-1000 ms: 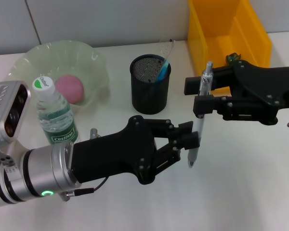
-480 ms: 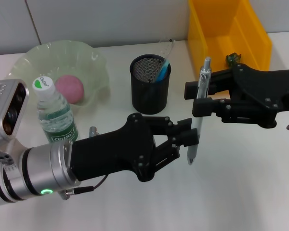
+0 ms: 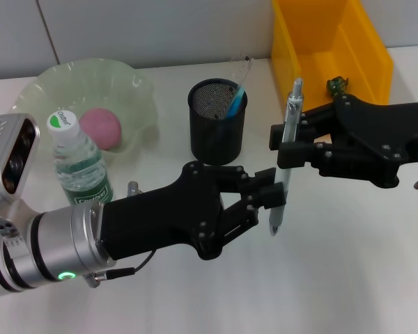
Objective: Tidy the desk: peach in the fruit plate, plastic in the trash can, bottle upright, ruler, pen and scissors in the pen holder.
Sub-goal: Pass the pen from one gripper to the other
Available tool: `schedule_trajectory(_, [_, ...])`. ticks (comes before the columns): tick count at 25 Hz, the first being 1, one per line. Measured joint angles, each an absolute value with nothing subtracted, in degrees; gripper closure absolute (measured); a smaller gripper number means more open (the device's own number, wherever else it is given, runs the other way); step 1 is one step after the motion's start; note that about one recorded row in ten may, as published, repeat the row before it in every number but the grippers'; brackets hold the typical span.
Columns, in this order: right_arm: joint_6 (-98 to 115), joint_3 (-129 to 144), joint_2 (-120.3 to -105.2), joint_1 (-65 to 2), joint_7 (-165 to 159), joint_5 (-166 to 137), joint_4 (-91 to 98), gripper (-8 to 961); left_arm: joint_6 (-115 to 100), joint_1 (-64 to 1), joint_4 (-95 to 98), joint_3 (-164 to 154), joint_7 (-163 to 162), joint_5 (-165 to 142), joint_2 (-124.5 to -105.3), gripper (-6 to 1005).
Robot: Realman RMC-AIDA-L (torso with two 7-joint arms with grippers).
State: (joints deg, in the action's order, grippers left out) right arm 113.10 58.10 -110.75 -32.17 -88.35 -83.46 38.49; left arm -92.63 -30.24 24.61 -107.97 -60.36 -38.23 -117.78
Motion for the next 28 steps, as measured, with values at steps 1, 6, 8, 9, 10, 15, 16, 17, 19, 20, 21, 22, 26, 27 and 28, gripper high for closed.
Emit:
schedule_trajectory(1, [113.1, 58.1, -110.74, -32.2, -88.3, -83.5, 38.5, 729, -92.6, -30.2, 24.6, -108.0, -60.4, -38.2, -117.78, 816])
schedule_trajectory(6, [113.1, 58.1, -110.76, -32.3, -87.9, -83.5, 38.5, 757, -92.5, -30.3, 24.6, -107.9, -60.7, -38.2, -117.78, 815])
schedule_trajectory(8, [113.1, 58.1, -110.77, -32.3, -87.7, -83.5, 38.5, 776, -92.5, -30.3, 24.6, -107.9, -60.7, -38.2, -117.78, 815])
schedule_trajectory(9, [113.1, 58.1, -110.8, -32.3, -87.6, -83.5, 38.5, 785, -92.5, -30.3, 24.6, -107.9, -60.7, -38.2, -117.78, 815])
schedule_trajectory(10, [113.1, 58.1, -110.84, -32.3, -87.6, -83.5, 38.5, 785, -92.5, -30.3, 24.6, -107.9, -60.7, -38.2, -117.78, 814])
schedule_trajectory(15, [113.1, 58.1, -110.89, -32.2, -87.4, -83.5, 38.5, 785, -92.5, -29.9, 24.6, -107.6, -60.3, -38.3, -117.9, 813])
schedule_trajectory(16, [113.1, 58.1, -110.9, -32.2, -87.4, -83.5, 38.5, 785, -92.5, -29.9, 24.6, -107.6, -60.3, -38.3, -117.9, 813])
schedule_trajectory(17, [113.1, 58.1, -110.9, -32.2, -87.4, -83.5, 38.5, 785, -92.5, -29.9, 24.6, -107.6, -60.2, -38.3, -117.93, 813])
schedule_trajectory(19, [113.1, 58.1, -110.91, -32.2, -87.4, -83.5, 38.5, 785, -92.5, -29.8, 24.6, -107.6, -59.8, -38.3, -117.94, 812])
schedule_trajectory(20, [113.1, 58.1, -110.92, -32.2, -87.3, -83.5, 38.5, 785, -92.5, -29.8, 24.6, -107.6, -59.6, -38.3, -117.95, 812])
schedule_trajectory(21, [113.1, 58.0, -110.92, -32.2, -87.3, -83.5, 38.5, 785, -92.5, -29.8, 24.6, -107.6, -59.6, -38.3, -117.95, 812])
schedule_trajectory(22, [113.1, 57.9, -110.92, -32.2, -87.3, -83.5, 38.5, 785, -92.6, -29.7, 24.6, -107.6, -59.5, -38.2, -117.95, 812])
schedule_trajectory(26, [113.2, 57.7, -110.92, -32.1, -87.3, -83.5, 38.5, 785, -92.6, -29.7, 24.6, -107.6, -59.7, -38.2, -117.85, 811])
schedule_trajectory(27, [113.2, 57.7, -110.92, -32.1, -87.2, -83.5, 38.5, 785, -92.6, -29.7, 24.6, -107.6, -59.7, -38.2, -117.85, 811])
schedule_trajectory(28, [113.2, 57.7, -110.92, -32.1, -87.2, -83.5, 38.5, 785, -92.6, -29.7, 24.6, -107.6, -59.8, -38.2, -117.82, 810])
